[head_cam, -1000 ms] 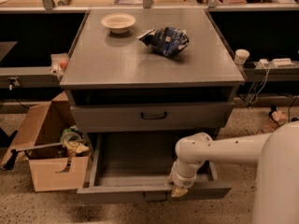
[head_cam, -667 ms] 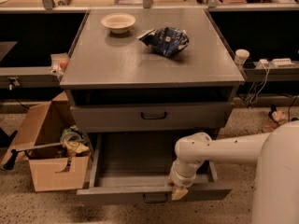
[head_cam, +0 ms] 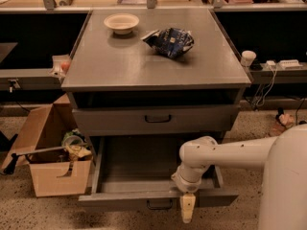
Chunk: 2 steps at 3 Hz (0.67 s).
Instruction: Open middle drawer
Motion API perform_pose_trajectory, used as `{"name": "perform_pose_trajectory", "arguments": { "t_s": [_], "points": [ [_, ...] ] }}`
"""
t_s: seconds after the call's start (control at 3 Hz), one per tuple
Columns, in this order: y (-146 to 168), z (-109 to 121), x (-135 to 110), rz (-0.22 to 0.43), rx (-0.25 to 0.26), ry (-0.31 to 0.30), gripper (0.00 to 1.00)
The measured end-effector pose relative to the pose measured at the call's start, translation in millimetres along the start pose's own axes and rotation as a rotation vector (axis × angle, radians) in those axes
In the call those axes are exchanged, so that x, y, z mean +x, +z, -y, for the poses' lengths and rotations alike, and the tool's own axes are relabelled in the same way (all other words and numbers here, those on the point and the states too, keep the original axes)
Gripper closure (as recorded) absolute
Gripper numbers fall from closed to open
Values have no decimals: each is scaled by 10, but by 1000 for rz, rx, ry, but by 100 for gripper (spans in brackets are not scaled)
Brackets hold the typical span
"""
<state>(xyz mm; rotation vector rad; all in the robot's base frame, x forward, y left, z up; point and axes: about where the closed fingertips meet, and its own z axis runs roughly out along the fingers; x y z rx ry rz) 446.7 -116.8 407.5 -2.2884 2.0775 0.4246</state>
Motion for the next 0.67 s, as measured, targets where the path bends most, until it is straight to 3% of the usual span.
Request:
{"name": "perform_pose_trajectory", "arguments": {
  "t_s": [0.33, 0.67],
  "points": [
    [-178, 35, -66, 11, 19, -40, 0],
    [-744, 123, -139, 21, 113, -103, 0]
  ]
}}
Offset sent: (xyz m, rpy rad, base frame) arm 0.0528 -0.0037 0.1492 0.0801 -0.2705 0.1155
